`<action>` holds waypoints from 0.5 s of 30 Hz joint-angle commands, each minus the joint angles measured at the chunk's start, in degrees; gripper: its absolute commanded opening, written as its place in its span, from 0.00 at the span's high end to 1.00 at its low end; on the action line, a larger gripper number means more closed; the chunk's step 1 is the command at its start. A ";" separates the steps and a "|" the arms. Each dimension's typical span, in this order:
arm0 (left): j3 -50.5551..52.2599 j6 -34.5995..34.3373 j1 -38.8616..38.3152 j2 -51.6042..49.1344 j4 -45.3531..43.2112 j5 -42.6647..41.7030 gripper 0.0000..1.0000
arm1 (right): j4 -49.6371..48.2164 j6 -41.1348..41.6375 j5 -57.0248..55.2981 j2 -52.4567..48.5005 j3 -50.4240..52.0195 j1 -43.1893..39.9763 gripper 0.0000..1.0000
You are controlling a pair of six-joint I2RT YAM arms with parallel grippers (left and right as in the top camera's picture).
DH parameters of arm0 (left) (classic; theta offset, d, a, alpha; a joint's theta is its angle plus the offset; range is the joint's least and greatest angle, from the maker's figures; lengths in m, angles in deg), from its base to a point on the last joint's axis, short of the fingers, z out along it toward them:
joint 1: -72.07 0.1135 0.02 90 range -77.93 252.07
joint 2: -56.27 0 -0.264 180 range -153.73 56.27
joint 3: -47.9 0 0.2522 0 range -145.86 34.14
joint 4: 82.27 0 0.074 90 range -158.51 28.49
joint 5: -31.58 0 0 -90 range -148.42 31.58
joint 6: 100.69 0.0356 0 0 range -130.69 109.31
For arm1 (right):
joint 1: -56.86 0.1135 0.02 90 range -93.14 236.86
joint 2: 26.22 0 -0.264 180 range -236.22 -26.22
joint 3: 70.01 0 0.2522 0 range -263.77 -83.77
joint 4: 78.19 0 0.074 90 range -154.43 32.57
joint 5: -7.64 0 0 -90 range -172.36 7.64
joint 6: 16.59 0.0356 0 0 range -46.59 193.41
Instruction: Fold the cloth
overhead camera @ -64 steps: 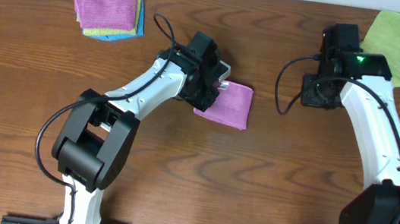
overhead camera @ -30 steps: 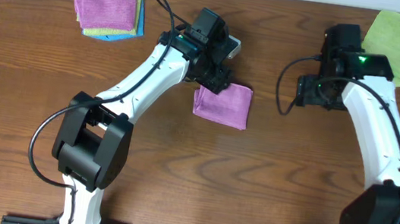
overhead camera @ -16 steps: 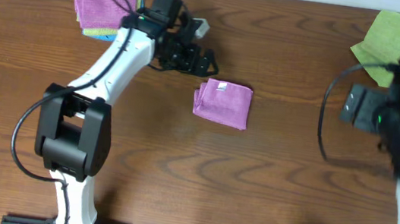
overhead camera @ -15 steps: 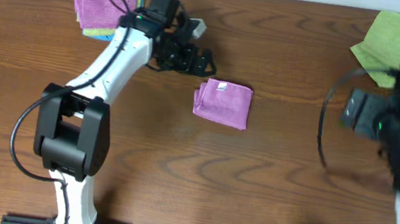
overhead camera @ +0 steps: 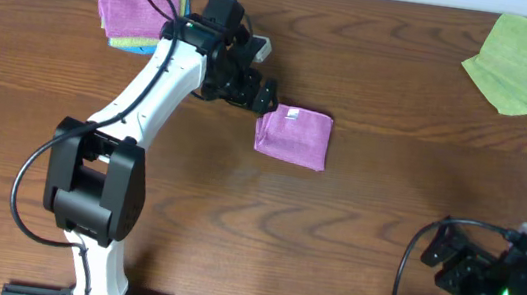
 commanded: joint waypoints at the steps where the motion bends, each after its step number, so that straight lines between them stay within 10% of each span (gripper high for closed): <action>1: 1.49 1.49 0.81 1.55 -0.81 1.03 0.00 | -0.26 5.22 0.52 0.42 1.03 -0.46 0.01; 15: 12.11 1.75 3.50 1.53 -11.63 -19.12 0.05 | 1.44 5.20 1.01 0.42 1.03 -0.46 0.01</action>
